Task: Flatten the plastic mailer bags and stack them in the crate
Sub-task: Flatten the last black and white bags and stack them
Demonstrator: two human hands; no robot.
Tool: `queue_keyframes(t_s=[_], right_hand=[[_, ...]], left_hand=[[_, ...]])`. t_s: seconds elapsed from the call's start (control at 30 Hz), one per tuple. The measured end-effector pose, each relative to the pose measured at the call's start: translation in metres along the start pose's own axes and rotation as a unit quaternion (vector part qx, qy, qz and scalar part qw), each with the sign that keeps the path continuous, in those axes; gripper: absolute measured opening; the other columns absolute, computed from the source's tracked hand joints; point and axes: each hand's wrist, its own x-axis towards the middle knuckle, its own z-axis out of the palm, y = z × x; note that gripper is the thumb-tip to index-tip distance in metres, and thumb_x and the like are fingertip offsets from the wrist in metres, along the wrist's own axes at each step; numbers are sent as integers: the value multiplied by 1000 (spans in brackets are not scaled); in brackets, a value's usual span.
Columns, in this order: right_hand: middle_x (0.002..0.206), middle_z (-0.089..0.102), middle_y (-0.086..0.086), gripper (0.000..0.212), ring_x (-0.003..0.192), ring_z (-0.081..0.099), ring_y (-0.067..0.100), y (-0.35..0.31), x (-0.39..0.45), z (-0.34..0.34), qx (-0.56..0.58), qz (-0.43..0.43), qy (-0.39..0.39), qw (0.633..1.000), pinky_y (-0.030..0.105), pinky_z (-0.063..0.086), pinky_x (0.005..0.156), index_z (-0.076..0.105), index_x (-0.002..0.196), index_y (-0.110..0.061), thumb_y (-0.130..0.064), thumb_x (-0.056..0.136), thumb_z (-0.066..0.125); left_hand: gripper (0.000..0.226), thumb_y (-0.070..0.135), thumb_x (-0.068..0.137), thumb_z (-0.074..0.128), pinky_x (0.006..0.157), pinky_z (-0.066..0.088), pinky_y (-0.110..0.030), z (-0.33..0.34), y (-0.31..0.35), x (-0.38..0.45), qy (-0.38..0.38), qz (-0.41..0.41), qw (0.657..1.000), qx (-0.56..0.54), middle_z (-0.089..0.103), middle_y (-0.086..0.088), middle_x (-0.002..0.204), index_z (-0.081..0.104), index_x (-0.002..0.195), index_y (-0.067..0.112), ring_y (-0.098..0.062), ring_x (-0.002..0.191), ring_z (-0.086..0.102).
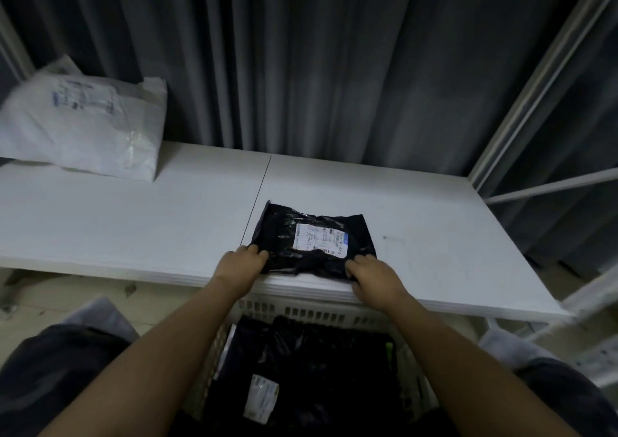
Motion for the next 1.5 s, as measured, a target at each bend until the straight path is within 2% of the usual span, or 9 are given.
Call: queue_keyframes(t_s=[0.37,0.47,0.6,0.7,0.8,0.97,1.23,1.33,1.5], right_hand=[[96,57,17,12,89,55,36,-2,-40,-3,70,85,131,985,35,36,61,59,93,-1,0,81,58],[101,55,17,18,93,55,36,-5,-42,5,46,66,80,994,35,37,62,58,98,-4,-1,81,59],[99,48,4,28,98,50,26,-6,-35,8,77,79,-123,986,34,42,76,52,91,-19,-44,86,62],[87,50,2,49,86,49,20,-8,-25,2,133,102,-59,984,35,46,73,54,80,-19,-67,86,47],[80,50,2,37,76,51,20,-7,-5,0,238,133,60,960,33,43,67,55,73,-14,-43,95,49],[99,55,4,18,82,54,18,12,36,0,309,175,165,920,25,39,71,65,97,-12,-11,93,48],[150,36,7,56,136,30,30,53,106,12,148,99,24,984,41,32,107,40,144,-14,-4,89,47],[148,39,8,59,137,28,29,63,126,15,79,71,-13,994,40,27,110,35,146,-16,-11,90,51],[131,48,11,47,124,37,30,76,142,21,26,71,-59,995,38,29,102,43,137,-15,-16,90,49]], left_hand=[[35,1,88,50,80,45,-37,-8,-14,-30,82,-78,993,-36,53,-11,118,44,121,9,-31,109,52],[39,1,89,49,82,44,-36,-2,-8,-34,60,-79,995,-32,52,-10,121,43,126,10,-29,112,51],[46,49,91,54,89,41,-37,8,-4,-27,-35,-11,998,-60,51,-7,124,49,120,14,-28,117,48],[64,72,81,46,85,41,-38,7,-4,-18,-34,-4,989,-141,52,-8,114,54,106,14,-27,112,48],[49,59,92,42,81,44,-39,0,-1,-2,51,-23,976,-210,52,-10,107,52,102,12,-29,106,49],[34,35,99,42,91,43,-45,-13,1,42,94,-46,963,-250,50,-13,124,49,122,11,-33,118,42],[55,18,96,44,112,27,-46,-9,7,132,0,5,978,-208,24,-9,155,26,148,13,-29,142,21],[59,20,97,44,117,16,-42,-3,7,157,-5,26,988,-155,17,-7,158,20,151,13,-26,146,12],[46,21,93,48,108,29,-41,11,2,175,0,-9,995,-97,39,-13,138,39,136,11,-31,130,35]])
